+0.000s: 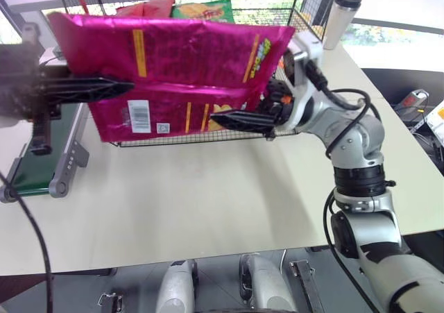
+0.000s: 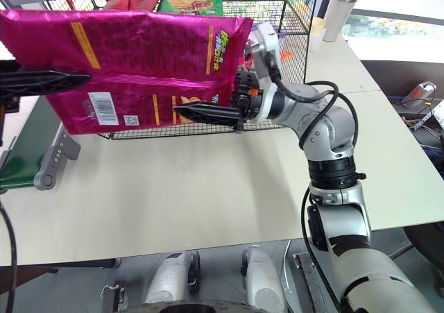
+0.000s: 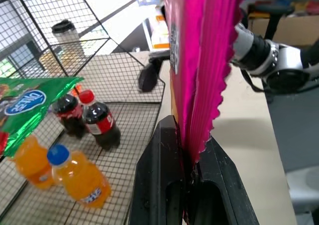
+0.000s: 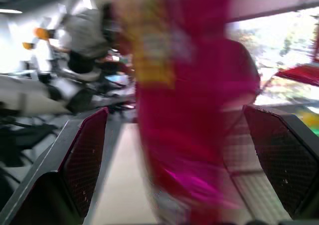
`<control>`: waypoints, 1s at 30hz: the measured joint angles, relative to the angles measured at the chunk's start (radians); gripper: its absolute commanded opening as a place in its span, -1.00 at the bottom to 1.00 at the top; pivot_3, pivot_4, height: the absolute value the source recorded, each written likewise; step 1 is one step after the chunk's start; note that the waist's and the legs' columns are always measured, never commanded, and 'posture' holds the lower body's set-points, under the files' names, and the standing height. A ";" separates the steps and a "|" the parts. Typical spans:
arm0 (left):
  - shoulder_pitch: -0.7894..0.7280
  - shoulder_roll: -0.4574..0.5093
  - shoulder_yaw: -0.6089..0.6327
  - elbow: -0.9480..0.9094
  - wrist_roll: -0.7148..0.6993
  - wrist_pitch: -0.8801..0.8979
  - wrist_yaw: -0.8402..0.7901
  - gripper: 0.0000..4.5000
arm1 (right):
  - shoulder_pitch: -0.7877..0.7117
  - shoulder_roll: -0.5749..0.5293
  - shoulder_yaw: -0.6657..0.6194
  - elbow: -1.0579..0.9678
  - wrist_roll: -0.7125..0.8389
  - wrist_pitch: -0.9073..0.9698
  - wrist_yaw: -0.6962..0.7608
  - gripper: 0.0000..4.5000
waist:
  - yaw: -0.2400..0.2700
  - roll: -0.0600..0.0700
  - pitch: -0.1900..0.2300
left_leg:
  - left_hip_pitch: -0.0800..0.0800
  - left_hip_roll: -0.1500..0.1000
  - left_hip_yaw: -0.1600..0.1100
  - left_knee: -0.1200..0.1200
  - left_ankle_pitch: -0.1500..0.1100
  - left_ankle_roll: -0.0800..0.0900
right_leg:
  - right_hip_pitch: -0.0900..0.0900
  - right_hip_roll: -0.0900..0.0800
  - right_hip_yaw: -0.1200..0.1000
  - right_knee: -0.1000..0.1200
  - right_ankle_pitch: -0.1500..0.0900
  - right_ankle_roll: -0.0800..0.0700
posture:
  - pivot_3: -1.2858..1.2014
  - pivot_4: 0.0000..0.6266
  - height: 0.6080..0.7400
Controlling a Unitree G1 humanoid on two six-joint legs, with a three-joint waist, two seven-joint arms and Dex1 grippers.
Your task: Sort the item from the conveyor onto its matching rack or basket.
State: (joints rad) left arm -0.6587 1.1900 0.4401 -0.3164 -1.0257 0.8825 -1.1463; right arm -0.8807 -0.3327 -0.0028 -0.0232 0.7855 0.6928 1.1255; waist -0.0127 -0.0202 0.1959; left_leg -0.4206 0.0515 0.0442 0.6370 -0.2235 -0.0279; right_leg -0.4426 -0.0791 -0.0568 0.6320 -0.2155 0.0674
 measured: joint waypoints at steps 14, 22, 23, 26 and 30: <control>0.030 -0.025 -0.025 0.022 0.033 -0.028 0.044 -0.87 | 0.017 0.012 -0.005 0.000 0.005 -0.001 -0.028 -1.00 | 0.001 0.000 0.000 | -0.001 0.000 0.000 0.001 0.000 0.000 | 0.000 0.000 0.000 0.000 0.000 0.000 | 0.03 -0.52 1.00; 0.133 -0.026 0.014 0.032 0.033 -0.014 0.070 0.52 | 0.022 -0.017 0.000 -0.011 -0.015 -0.001 -0.056 -1.00 | 0.001 0.000 0.000 | -0.001 0.000 0.000 0.001 0.000 0.000 | 0.000 0.000 0.000 0.000 0.000 0.000 | 0.03 -0.52 1.00; 0.137 -0.041 0.031 0.034 0.035 -0.021 0.091 0.79 | 0.027 -0.027 -0.002 -0.019 -0.016 -0.001 -0.061 -1.00 | 0.002 0.000 0.000 | -0.001 0.000 0.000 0.001 0.000 0.000 | 0.000 0.000 0.000 0.000 0.000 0.000 | 0.03 -0.52 1.00; 0.172 -0.053 0.060 0.043 0.047 -0.029 0.118 0.92 | 0.044 -0.049 -0.008 -0.045 -0.016 0.001 -0.086 -1.00 | 0.002 0.000 0.000 | -0.001 0.000 0.000 0.001 0.000 0.000 | 0.000 0.000 0.000 0.000 0.000 0.000 | 0.03 -0.52 1.00; 0.270 -0.091 0.128 0.088 0.080 -0.038 0.160 0.92 | 0.108 -0.178 -0.107 -0.139 -0.016 0.032 -0.180 -1.00 | 0.006 0.000 0.000 | -0.002 0.000 0.000 0.001 0.000 0.000 | 0.000 -0.001 0.000 -0.001 0.000 0.000 | 0.03 -0.52 1.00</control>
State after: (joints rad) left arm -0.3888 1.0987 0.5683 -0.2285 -0.9454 0.8443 -0.9863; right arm -0.7730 -0.5106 -0.1095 -0.1619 0.7695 0.7248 0.9453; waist -0.0067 -0.0203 0.1959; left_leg -0.4231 0.0514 0.0438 0.6385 -0.2236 -0.0279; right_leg -0.4430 -0.0797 -0.0570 0.6311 -0.2157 0.0677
